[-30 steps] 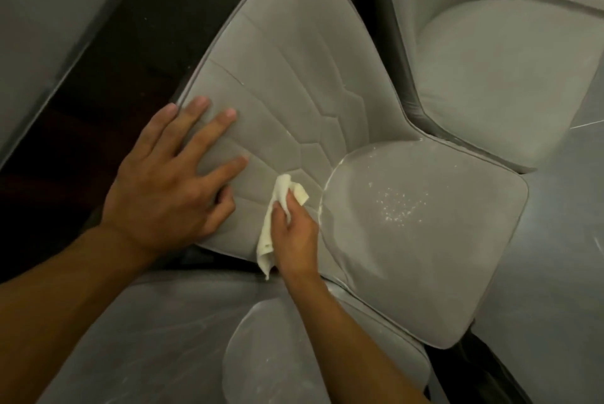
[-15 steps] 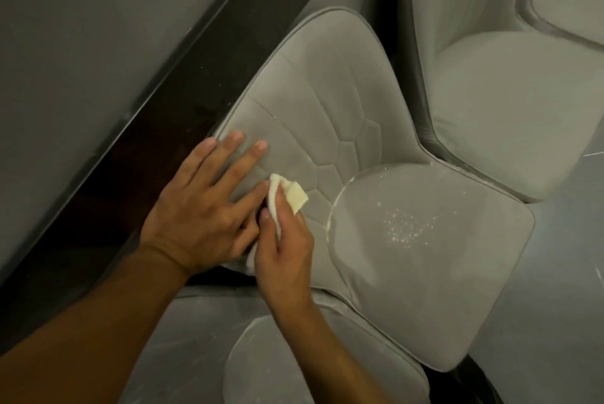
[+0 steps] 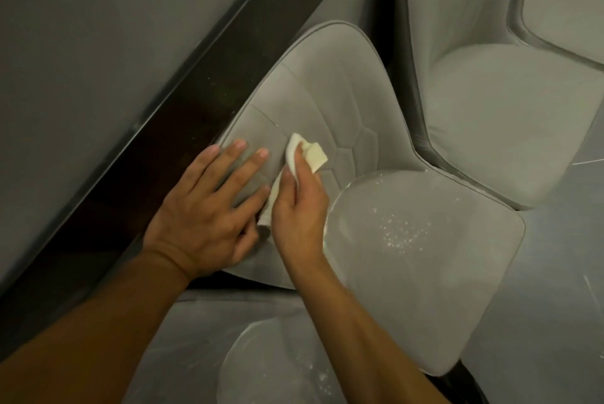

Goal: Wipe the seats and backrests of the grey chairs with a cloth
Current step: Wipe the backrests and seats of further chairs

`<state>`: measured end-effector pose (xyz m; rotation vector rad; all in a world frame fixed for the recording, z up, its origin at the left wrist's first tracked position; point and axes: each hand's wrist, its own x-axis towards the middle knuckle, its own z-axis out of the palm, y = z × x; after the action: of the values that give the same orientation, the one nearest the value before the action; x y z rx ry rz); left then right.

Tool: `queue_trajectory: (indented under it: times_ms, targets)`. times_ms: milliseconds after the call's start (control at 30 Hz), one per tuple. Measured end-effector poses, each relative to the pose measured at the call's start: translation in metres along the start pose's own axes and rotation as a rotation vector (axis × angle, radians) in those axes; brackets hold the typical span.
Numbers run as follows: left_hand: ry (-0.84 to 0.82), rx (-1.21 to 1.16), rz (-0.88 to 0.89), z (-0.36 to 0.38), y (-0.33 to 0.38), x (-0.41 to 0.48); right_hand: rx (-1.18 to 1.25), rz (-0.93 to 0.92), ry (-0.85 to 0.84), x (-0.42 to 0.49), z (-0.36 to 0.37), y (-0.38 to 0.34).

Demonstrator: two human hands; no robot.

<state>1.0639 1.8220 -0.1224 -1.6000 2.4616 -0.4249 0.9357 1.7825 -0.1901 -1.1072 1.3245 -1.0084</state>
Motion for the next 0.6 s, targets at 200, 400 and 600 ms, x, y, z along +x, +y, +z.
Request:
queue_trajectory:
  times_ms: [200, 400, 600]
  targets:
    - [-0.015, 0.006, 0.004, 0.003, -0.001, -0.002, -0.229, 0.266, -0.072, -0.006, -0.012, 0.053]
    - [-0.012, -0.003, -0.001, 0.002, 0.000, -0.001, -0.067, 0.271, -0.019, 0.011, -0.012, 0.016]
    - [-0.020, -0.010, -0.005, 0.001, 0.000, -0.001, -0.246, 0.307, -0.083, 0.008, -0.021, 0.047]
